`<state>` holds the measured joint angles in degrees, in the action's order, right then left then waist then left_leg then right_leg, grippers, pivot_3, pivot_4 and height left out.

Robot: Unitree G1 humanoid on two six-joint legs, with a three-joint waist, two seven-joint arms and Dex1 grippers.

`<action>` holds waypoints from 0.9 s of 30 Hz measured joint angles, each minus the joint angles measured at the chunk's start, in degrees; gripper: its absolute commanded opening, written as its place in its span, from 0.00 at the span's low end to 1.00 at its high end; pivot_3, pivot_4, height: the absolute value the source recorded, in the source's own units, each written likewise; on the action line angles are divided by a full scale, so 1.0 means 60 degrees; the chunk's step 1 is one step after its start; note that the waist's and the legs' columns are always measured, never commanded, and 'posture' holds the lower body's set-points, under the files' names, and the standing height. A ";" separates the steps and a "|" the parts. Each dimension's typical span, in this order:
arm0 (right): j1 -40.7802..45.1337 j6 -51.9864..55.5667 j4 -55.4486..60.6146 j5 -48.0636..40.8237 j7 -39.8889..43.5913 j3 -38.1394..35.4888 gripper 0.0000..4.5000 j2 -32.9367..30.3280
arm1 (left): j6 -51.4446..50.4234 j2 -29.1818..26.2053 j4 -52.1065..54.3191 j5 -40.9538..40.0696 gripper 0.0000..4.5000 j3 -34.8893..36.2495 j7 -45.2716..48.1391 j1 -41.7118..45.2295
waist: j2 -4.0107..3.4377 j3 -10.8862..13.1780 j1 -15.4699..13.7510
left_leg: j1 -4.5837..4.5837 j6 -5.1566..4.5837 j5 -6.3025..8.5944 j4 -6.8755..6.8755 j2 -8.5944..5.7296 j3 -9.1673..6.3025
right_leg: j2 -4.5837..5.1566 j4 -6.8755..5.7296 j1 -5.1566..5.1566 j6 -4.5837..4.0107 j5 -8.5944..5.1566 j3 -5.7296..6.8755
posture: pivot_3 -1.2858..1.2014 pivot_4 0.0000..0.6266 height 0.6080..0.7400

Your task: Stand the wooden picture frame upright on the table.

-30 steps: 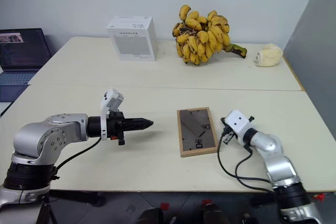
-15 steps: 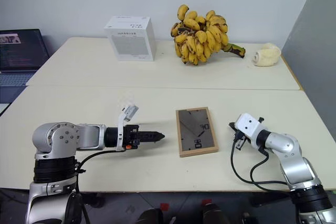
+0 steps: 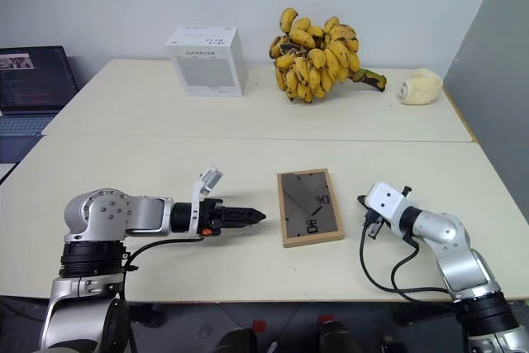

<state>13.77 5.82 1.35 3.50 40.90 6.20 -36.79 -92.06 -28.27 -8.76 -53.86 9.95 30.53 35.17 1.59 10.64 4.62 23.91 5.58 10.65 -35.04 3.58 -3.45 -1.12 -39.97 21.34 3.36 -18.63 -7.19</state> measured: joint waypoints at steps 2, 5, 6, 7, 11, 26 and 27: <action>0.0054 -0.0182 -0.0154 0.0203 -0.0100 0.0187 0.00 0.0095 | -0.0001 0.0173 -0.0126 -0.0057 0.68 -0.0103 -0.0277 0.0068 | 0.0000 0.0000 0.0004 | 0.0000 0.0000 0.0000 0.0000 0.0000 0.0001 | 0.0000 0.0000 0.0000 -0.0002 0.0001 -0.0001 | 0.52 0.24 1.00; 0.0155 -0.0464 -0.0437 0.0540 -0.0264 0.0578 0.00 0.0335 | -0.0005 0.0463 -0.0234 -0.0224 0.68 -0.0195 -0.0656 0.0070 | 0.0000 0.0000 0.0012 | -0.0001 0.0000 0.0000 0.0002 0.0002 0.0001 | -0.0001 -0.0002 0.0003 -0.0007 0.0004 -0.0001 | 0.52 0.24 1.00; 0.0171 -0.0481 -0.0451 0.0562 -0.0299 0.0611 0.00 0.0365 | -0.0007 0.0487 -0.0243 -0.0237 0.68 -0.0200 -0.0688 0.0070 | 0.0000 0.0000 0.0013 | -0.0001 0.0000 0.0000 0.0002 0.0001 0.0002 | -0.0001 -0.0002 0.0003 -0.0008 0.0005 -0.0002 | 0.52 0.24 1.00; 0.0228 -0.0517 -0.0477 0.0666 -0.0371 0.0682 0.00 0.0454 | -0.0010 0.0553 -0.0303 -0.0261 0.68 -0.0198 -0.0798 0.0090 | 0.0000 0.0000 0.0013 | -0.0001 0.0000 0.0000 0.0002 0.0002 0.0001 | -0.0001 -0.0001 0.0003 -0.0009 0.0005 -0.0001 | 0.52 0.24 1.00; 0.0405 -0.0539 -0.0565 0.0758 -0.0519 0.0919 0.00 0.0887 | -0.0016 0.0810 -0.0573 -0.0255 0.68 -0.0107 -0.1066 0.0291 | 0.0000 0.0000 0.0002 | -0.0002 0.0003 -0.0002 0.0000 0.0000 -0.0001 | 0.0000 -0.0001 -0.0002 -0.0006 0.0005 0.0001 | 0.52 0.24 1.00; 0.0740 0.0300 -0.0261 0.1065 -0.0937 0.1525 0.00 0.2297 | -0.0033 0.1200 -0.0783 0.0089 0.68 0.0121 -0.1240 0.0484 | 0.0000 0.0000 -0.0010 | -0.0001 0.0007 -0.0004 0.0001 -0.0005 -0.0005 | 0.0006 -0.0001 -0.0002 -0.0007 0.0006 0.0006 | 0.52 0.24 1.00; 0.0740 0.0345 -0.0261 0.1065 -0.0954 0.1524 0.00 0.2327 | -0.0033 0.1211 -0.0808 0.0128 0.68 0.0132 -0.1239 0.0515 | 0.0000 0.0000 -0.0009 | -0.0001 0.0008 -0.0004 0.0001 -0.0004 -0.0006 | 0.0006 -0.0001 -0.0002 -0.0007 0.0006 0.0007 | 0.52 0.24 1.00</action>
<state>18.21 7.89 -0.22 9.89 35.18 15.35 -22.83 -92.25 -21.00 -13.61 -53.09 10.75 23.10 38.26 1.59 10.64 4.56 23.90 5.63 10.62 -35.04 3.56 -3.49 -1.09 -39.98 21.33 3.32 -18.60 -7.15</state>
